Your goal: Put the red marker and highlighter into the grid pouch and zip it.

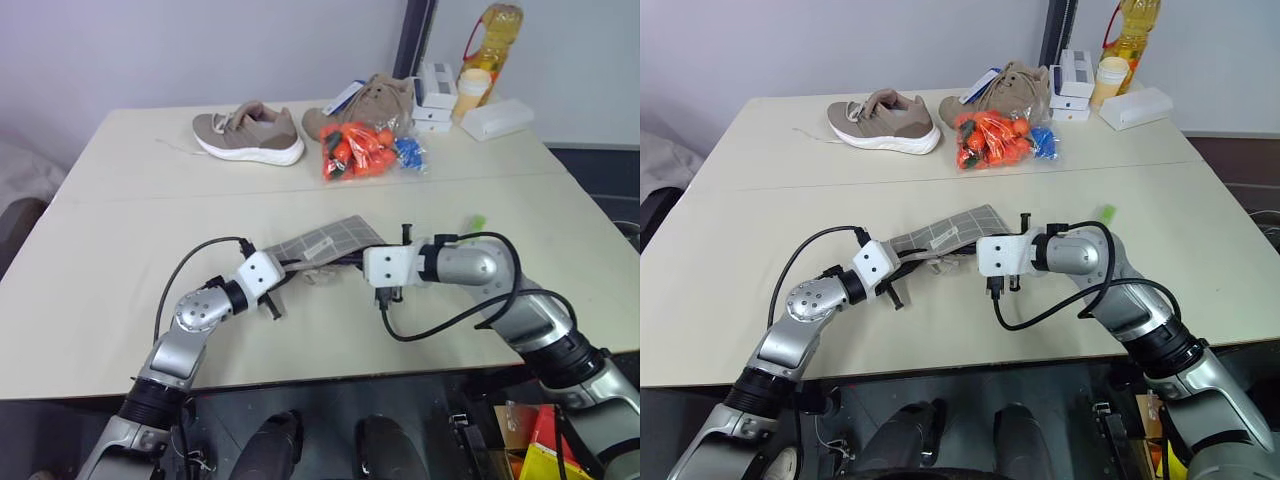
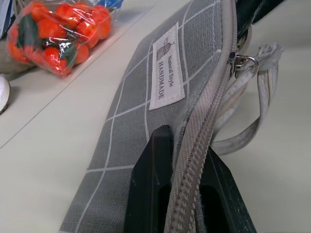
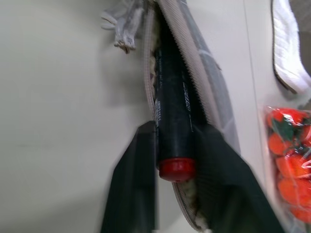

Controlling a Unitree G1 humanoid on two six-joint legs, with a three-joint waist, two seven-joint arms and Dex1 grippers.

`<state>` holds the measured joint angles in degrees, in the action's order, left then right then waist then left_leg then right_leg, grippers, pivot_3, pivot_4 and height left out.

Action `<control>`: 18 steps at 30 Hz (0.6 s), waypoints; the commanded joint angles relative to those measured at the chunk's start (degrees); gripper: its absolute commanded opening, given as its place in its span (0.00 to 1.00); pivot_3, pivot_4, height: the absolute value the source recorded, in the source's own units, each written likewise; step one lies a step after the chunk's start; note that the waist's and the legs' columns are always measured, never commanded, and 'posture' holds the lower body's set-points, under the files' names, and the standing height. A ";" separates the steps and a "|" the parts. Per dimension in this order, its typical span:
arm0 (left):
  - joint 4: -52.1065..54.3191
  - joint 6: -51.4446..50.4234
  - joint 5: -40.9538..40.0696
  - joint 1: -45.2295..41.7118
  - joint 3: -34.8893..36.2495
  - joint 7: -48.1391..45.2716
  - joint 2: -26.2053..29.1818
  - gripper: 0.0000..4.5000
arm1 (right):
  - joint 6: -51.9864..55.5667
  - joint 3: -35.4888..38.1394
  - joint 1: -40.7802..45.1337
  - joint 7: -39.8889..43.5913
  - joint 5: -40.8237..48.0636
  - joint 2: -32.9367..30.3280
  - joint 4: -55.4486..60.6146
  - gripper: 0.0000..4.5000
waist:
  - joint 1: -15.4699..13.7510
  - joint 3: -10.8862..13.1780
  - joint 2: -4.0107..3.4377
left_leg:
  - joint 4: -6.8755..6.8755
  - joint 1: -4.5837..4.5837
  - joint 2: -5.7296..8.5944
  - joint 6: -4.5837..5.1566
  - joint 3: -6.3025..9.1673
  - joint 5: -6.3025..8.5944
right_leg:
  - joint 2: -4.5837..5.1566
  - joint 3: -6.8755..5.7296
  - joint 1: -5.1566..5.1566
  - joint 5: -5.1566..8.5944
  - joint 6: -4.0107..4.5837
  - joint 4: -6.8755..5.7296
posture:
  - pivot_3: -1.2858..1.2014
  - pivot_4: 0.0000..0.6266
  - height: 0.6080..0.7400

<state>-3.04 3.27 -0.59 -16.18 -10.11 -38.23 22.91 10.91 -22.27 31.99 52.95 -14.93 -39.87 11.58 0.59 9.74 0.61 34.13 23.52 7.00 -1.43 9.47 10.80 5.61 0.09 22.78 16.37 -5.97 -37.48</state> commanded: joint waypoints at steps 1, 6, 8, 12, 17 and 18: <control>2.88 -0.28 -0.56 0.06 0.33 1.30 -1.18 0.00 | 1.21 3.62 0.45 -1.39 1.22 0.83 3.22 0.64 | -0.05 0.00 0.00 | 0.00 0.00 0.00 0.00 0.00 0.00 | 0.00 0.00 0.00 0.00 0.00 0.00 | 0.52 0.24 1.00; 2.22 -3.73 -2.00 0.08 2.99 5.53 -3.91 0.00 | 6.41 13.23 -2.75 -4.41 9.82 4.30 5.40 0.85 | -0.13 0.00 0.01 | 0.02 0.00 0.00 0.00 0.02 0.00 | 0.00 0.00 -0.02 0.00 0.00 0.01 | 0.52 0.24 1.00; 1.61 -4.95 -2.13 -0.41 3.78 7.44 -4.92 0.00 | 8.61 17.18 -4.28 -5.39 12.11 4.36 5.55 0.85 | -0.12 0.00 0.01 | 0.02 0.00 0.00 0.00 0.02 0.00 | 0.00 -0.01 -0.03 -0.01 -0.01 0.01 | 0.52 0.24 1.00; 0.21 -6.47 -1.37 -1.57 4.00 9.60 -6.17 0.00 | 14.31 24.46 -6.64 -7.85 17.31 5.13 4.22 0.85 | -0.16 0.00 0.01 | 0.03 0.00 0.01 0.00 0.02 0.00 | -0.01 -0.01 -0.03 -0.01 -0.01 0.01 | 0.52 0.24 1.00; -2.04 -7.46 0.17 -3.18 2.92 11.25 -7.02 0.00 | 24.75 33.07 -8.54 -16.37 20.26 7.48 -0.90 0.99 | -0.14 0.00 0.01 | 0.03 0.00 0.01 0.01 0.01 0.00 | -0.01 -0.01 -0.04 -0.02 -0.01 0.00 | 0.52 0.24 1.00; -2.41 -7.69 0.33 -3.43 2.88 11.63 -7.30 0.00 | 27.22 34.46 -8.58 -20.39 19.15 8.37 -2.42 0.99 | -0.15 0.00 0.01 | 0.03 0.00 0.01 0.01 0.01 0.00 | -0.01 -0.01 -0.04 -0.02 -0.01 0.00 | 0.52 0.24 1.00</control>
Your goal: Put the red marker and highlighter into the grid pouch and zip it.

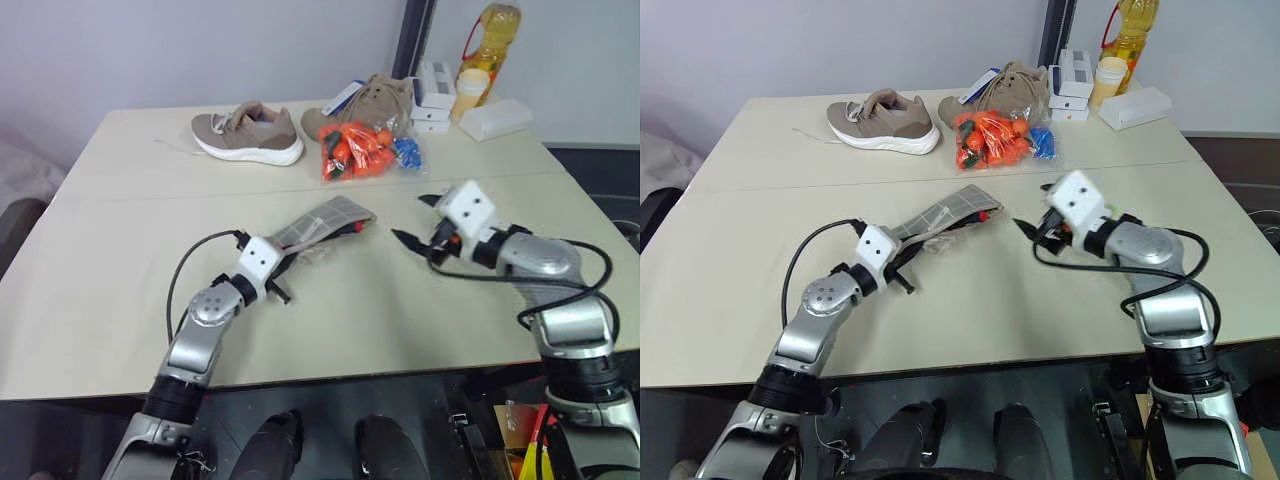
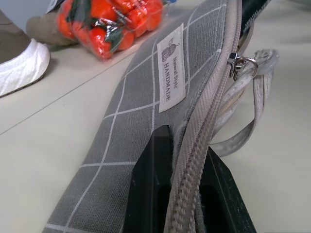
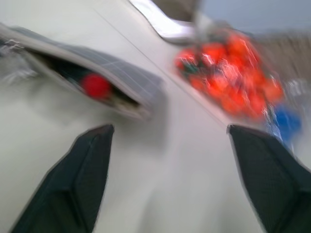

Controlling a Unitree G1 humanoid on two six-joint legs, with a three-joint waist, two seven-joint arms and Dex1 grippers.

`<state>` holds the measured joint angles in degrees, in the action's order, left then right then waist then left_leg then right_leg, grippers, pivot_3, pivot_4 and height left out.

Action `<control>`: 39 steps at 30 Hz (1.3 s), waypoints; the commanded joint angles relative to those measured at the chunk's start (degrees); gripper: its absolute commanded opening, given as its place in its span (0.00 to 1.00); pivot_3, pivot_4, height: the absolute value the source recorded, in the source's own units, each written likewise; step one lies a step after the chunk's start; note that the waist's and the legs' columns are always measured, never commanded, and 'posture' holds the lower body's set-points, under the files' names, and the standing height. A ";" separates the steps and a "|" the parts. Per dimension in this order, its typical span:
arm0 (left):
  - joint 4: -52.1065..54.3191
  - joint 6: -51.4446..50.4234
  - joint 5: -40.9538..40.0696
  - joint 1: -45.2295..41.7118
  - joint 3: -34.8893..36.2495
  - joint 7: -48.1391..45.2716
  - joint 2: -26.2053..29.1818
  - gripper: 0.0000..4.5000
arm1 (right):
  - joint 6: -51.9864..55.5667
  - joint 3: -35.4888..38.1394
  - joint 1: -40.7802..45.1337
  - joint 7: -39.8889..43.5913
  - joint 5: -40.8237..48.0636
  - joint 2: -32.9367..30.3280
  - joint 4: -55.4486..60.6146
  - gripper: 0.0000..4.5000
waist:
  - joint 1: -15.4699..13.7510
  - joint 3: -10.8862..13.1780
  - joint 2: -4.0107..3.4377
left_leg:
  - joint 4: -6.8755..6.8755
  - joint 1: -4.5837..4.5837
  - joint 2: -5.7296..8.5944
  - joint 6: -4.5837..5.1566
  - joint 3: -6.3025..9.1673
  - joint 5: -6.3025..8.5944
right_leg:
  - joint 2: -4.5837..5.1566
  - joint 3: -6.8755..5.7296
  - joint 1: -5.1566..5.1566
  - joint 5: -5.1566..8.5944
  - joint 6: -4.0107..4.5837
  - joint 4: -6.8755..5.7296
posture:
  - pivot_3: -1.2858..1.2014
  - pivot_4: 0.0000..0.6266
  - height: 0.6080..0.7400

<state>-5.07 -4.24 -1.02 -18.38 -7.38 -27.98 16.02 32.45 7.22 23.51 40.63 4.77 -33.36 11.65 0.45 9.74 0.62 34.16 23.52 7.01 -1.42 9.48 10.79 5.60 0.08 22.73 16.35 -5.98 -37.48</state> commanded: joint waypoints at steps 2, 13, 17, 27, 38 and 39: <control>-1.10 -0.91 1.10 -1.75 0.23 2.29 -0.92 0.00 | 10.10 6.94 -0.27 -14.32 -2.11 3.36 -4.70 0.99 | 0.04 -0.01 -0.01 | 0.00 0.00 0.00 0.00 -0.01 0.00 | 0.00 0.01 0.01 0.00 0.00 -0.01 | 0.52 0.24 1.00; -0.92 -1.48 0.81 -2.54 -0.50 2.87 -2.98 0.00 | 18.20 12.48 -0.10 -27.31 0.76 11.78 -9.40 0.99 | 0.16 -0.02 -0.05 | 0.00 0.00 0.02 0.00 -0.04 -0.01 | -0.02 0.04 0.03 0.00 0.00 -0.06 | 0.52 0.24 1.00; -1.03 -1.44 0.85 -2.71 -0.42 2.89 -3.18 0.00 | 16.53 12.05 0.57 -29.02 1.08 12.22 -11.34 0.68 | 0.20 -0.03 -0.05 | 0.00 -0.02 0.02 0.01 -0.04 -0.01 | -0.03 0.04 0.02 -0.01 0.00 -0.07 | 0.52 0.24 1.00; -1.55 -1.14 0.79 -3.41 0.24 2.74 -2.61 0.00 | 2.99 -0.25 0.37 -18.92 -2.29 2.25 -5.75 0.18 | 0.27 -0.02 -0.07 | 0.01 -0.02 0.03 0.01 -0.06 -0.01 | -0.05 0.04 0.03 -0.01 -0.02 -0.07 | 0.52 0.24 1.00; -3.03 0.95 1.26 -4.53 0.25 1.50 -0.38 0.00 | -3.52 -7.94 -6.04 7.67 10.34 -9.38 13.11 0.18 | 0.08 0.01 0.01 | 0.06 -0.01 0.02 0.02 -0.06 0.00 | -0.02 -0.03 -0.05 0.01 -0.08 -0.04 | 0.52 0.24 1.00; -2.91 1.10 1.29 -4.53 0.14 1.52 -0.30 0.00 | -2.66 -8.62 -6.32 8.16 10.60 -9.70 13.69 0.18 | 0.09 0.01 0.02 | 0.07 -0.01 0.02 0.02 -0.05 0.01 | -0.01 -0.03 -0.06 0.01 -0.08 -0.04 | 0.52 0.24 1.00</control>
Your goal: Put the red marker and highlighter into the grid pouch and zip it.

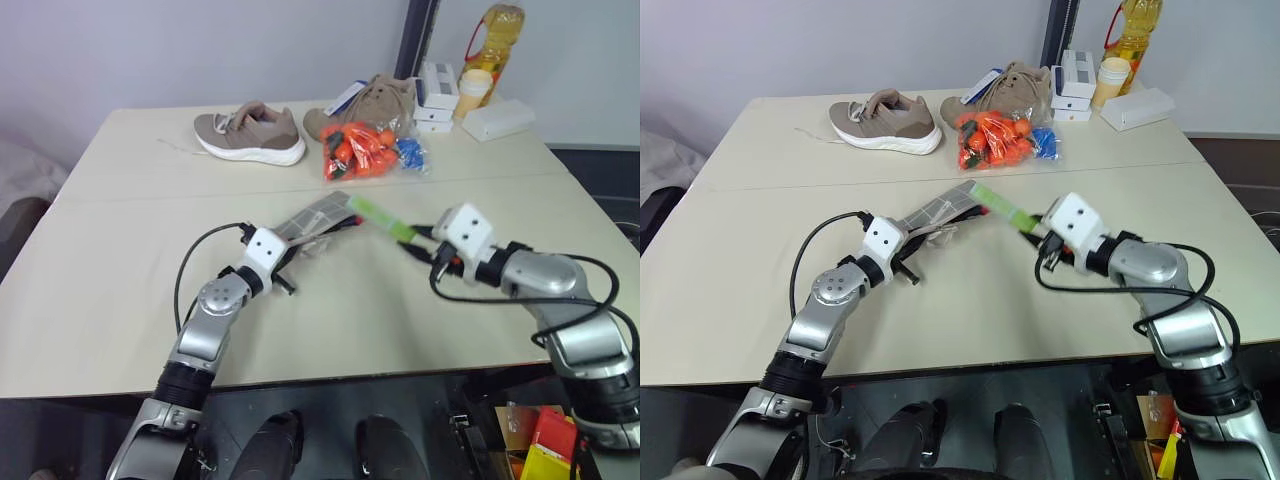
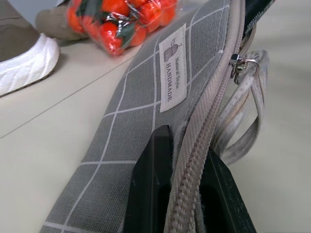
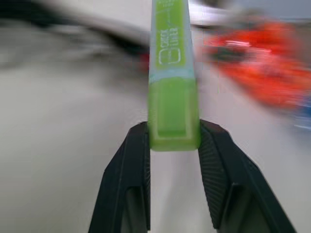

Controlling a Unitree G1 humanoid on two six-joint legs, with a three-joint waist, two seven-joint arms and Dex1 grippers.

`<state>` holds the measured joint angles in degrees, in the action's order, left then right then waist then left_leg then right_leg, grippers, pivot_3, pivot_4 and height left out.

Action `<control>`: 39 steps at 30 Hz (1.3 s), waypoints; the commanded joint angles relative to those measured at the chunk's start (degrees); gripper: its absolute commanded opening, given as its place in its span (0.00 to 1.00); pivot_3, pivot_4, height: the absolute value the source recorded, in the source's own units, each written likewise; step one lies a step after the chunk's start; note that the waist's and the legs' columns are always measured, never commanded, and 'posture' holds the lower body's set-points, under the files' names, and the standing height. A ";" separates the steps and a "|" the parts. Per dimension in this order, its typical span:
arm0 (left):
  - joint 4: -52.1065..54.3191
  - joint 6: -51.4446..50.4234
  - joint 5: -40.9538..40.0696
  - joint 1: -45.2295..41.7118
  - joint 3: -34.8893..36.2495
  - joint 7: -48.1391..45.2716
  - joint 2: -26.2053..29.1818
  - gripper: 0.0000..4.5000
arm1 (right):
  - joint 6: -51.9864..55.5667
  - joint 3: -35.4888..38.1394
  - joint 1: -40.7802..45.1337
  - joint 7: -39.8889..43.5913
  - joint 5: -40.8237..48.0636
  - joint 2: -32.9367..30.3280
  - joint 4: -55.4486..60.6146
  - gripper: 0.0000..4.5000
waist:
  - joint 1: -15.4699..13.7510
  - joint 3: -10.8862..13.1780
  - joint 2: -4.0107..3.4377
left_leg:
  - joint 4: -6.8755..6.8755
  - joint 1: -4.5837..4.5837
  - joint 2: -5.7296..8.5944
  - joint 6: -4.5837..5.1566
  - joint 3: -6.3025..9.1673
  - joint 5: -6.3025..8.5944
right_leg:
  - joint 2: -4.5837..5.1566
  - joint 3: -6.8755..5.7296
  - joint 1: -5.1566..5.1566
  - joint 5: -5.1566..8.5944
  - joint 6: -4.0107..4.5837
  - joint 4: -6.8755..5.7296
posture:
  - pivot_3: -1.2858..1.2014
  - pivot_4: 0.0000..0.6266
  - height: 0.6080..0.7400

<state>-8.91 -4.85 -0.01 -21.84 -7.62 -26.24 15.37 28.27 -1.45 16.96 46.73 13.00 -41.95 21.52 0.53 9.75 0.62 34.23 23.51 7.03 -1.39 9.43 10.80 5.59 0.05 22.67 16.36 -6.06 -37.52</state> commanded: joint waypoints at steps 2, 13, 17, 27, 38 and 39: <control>1.27 1.84 0.35 -1.07 0.17 -0.18 0.40 0.00 | 1.54 -1.73 -0.08 2.27 0.84 -1.72 3.84 0.18 | -0.03 0.01 0.02 | 0.01 0.00 0.00 0.00 0.00 0.00 | 0.03 0.00 0.00 0.00 0.00 0.00 | 0.52 0.24 1.00; 2.14 3.08 1.57 -0.65 -0.97 -1.20 0.84 0.00 | 2.61 -3.89 2.61 -1.18 -2.21 -0.72 0.30 0.18 | -0.12 0.01 0.02 | 0.01 0.01 -0.01 0.00 0.01 0.00 | 0.05 0.01 0.01 0.00 0.00 0.03 | 0.52 0.24 1.00; 2.46 3.93 1.85 -0.50 -1.31 -1.77 0.96 0.00 | 3.56 -4.14 2.80 -1.53 -2.81 -1.00 -0.03 0.18 | -0.13 0.01 0.02 | 0.01 0.01 -0.01 0.00 0.01 0.00 | 0.04 0.01 0.01 0.00 0.00 0.04 | 0.52 0.24 1.00; 3.29 5.81 2.11 -0.06 -2.24 -3.19 1.38 0.00 | 4.11 -4.75 3.70 -1.96 -6.60 -2.38 -2.34 0.18 | -0.10 0.01 0.02 | 0.01 0.01 -0.01 0.00 0.01 0.00 | 0.05 0.01 0.01 0.00 0.00 0.04 | 0.52 0.24 1.00; 4.20 10.55 4.46 0.27 -5.61 -6.59 3.43 0.00 | 1.65 -9.29 10.14 2.90 -13.18 -8.29 -0.89 0.18 | 0.02 0.01 0.02 | 0.00 0.03 -0.01 -0.01 0.00 0.00 | 0.04 0.01 0.03 0.00 0.01 0.05 | 0.52 0.24 1.00; 4.15 10.93 4.55 0.19 -5.89 -6.89 3.46 0.00 | 0.74 -10.64 11.07 4.05 -14.41 -9.14 -0.71 0.18 | 0.02 0.01 0.01 | 0.00 0.03 -0.01 -0.01 0.00 0.00 | 0.04 0.01 0.03 0.00 0.01 0.05 | 0.52 0.24 1.00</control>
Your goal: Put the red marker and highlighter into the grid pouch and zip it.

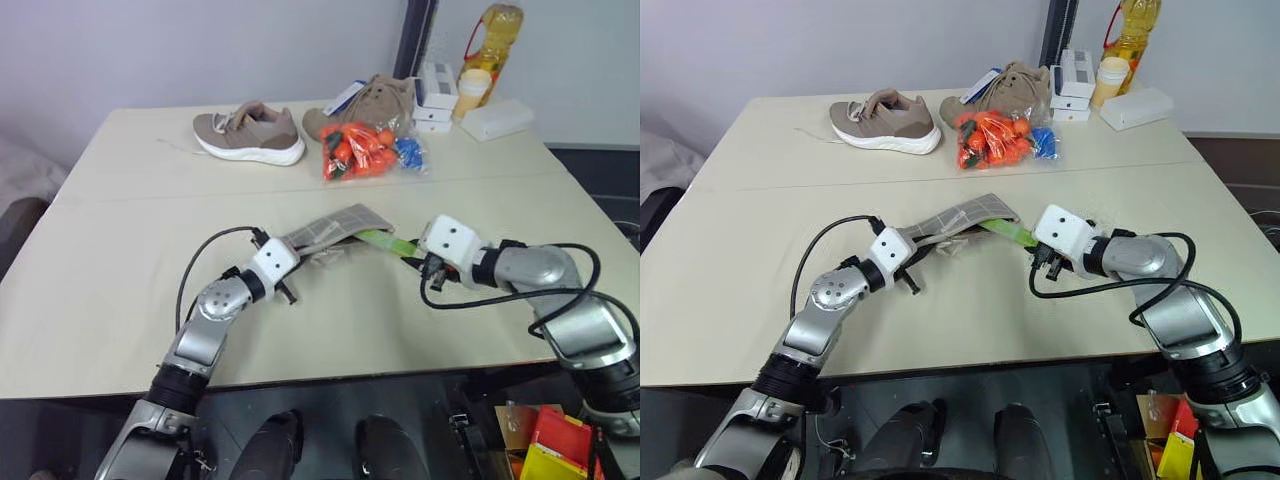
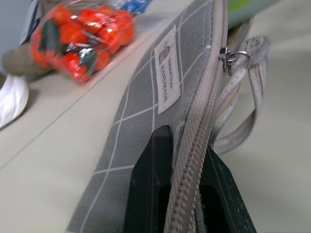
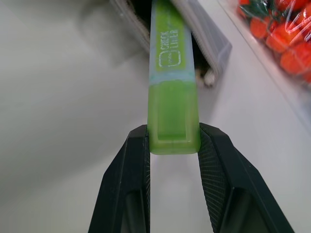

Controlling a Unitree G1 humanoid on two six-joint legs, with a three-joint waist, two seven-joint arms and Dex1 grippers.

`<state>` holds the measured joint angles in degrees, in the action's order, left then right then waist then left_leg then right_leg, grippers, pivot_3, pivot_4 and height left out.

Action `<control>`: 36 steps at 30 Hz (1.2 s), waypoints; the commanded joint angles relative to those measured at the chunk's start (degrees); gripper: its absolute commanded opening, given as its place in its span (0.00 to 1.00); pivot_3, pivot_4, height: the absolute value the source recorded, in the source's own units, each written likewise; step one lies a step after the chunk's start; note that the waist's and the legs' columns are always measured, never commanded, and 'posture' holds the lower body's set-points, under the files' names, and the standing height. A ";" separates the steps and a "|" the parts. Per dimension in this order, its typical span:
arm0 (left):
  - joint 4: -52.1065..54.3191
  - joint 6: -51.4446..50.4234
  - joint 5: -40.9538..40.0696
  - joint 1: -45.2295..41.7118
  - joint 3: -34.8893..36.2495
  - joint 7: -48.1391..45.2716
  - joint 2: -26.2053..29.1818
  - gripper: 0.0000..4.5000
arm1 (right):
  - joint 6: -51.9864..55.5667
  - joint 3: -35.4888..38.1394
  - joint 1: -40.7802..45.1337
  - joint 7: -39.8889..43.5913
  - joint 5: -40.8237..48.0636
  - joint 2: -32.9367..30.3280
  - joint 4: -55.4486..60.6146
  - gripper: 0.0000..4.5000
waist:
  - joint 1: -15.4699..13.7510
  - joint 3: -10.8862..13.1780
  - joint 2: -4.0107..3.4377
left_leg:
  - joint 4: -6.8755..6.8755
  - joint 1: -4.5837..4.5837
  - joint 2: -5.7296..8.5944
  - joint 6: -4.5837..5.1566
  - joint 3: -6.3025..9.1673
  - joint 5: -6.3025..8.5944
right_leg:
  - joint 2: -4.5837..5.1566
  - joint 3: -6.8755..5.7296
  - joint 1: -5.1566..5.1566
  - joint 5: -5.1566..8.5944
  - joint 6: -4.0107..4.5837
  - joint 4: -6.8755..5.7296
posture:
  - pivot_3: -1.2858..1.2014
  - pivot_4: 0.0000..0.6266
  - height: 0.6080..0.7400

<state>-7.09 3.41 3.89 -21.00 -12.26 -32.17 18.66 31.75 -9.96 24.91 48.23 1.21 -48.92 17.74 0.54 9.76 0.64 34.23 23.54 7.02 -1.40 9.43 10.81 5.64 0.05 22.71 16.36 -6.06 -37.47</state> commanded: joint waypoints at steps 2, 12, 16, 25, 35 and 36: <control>2.40 3.40 0.92 -0.81 -1.84 -1.61 0.17 0.00 | -4.09 -4.84 5.00 4.95 -4.28 -3.14 3.82 0.18 | 0.01 0.00 0.00 | -0.01 0.00 0.00 0.00 0.00 0.00 | 0.00 0.00 0.00 0.00 0.00 0.01 | 0.52 0.24 1.00; 3.47 4.26 1.28 -1.10 -3.39 -3.65 -0.60 0.00 | -6.07 -13.44 13.93 6.24 -13.17 3.90 0.62 0.18 | 0.06 0.00 0.01 | -0.03 0.03 -0.01 0.00 0.01 0.00 | 0.00 0.00 0.04 0.00 0.00 0.02 | 0.52 0.24 1.00; 3.36 4.08 1.10 -0.85 -2.87 -3.53 -0.46 0.00 | -6.55 -12.17 13.31 7.07 -13.40 4.16 0.53 0.49 | -0.15 0.00 0.01 | -0.02 0.05 0.01 -0.01 0.03 0.00 | -0.01 -0.01 0.04 0.00 -0.01 0.03 | 0.52 0.24 1.00; 1.16 -4.45 -2.70 -4.72 1.11 -1.68 -3.10 0.00 | 0.16 7.02 11.69 8.28 4.10 6.03 5.93 0.93 | -0.11 0.01 0.02 | 0.00 0.05 0.03 0.00 0.06 0.00 | -0.02 -0.02 0.02 -0.02 -0.02 0.02 | 0.52 0.24 1.00; -0.82 -29.42 -11.48 -17.05 3.82 -4.05 -8.35 0.00 | 17.55 13.05 1.38 0.97 19.62 12.22 12.60 0.93 | -0.43 0.02 0.11 | 0.06 0.05 0.02 0.04 0.05 0.01 | -0.03 -0.07 0.00 -0.03 -0.04 -0.02 | 0.52 0.24 1.00; -0.48 -32.15 -12.43 -17.87 4.00 -4.55 -8.49 0.00 | 17.88 12.46 1.70 -2.46 18.54 14.71 11.34 0.93 | -0.24 0.01 0.12 | 0.08 0.06 0.02 0.04 0.06 0.01 | -0.04 -0.07 0.00 -0.03 -0.04 -0.04 | 0.52 0.24 1.00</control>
<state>-9.34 -24.83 -5.75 -37.15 -9.55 -35.88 10.62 49.03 2.27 25.29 50.47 19.96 -36.11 28.84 0.30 9.77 0.76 34.31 23.59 7.04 -1.37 9.50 10.81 5.59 -0.02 22.70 16.34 -6.09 -37.52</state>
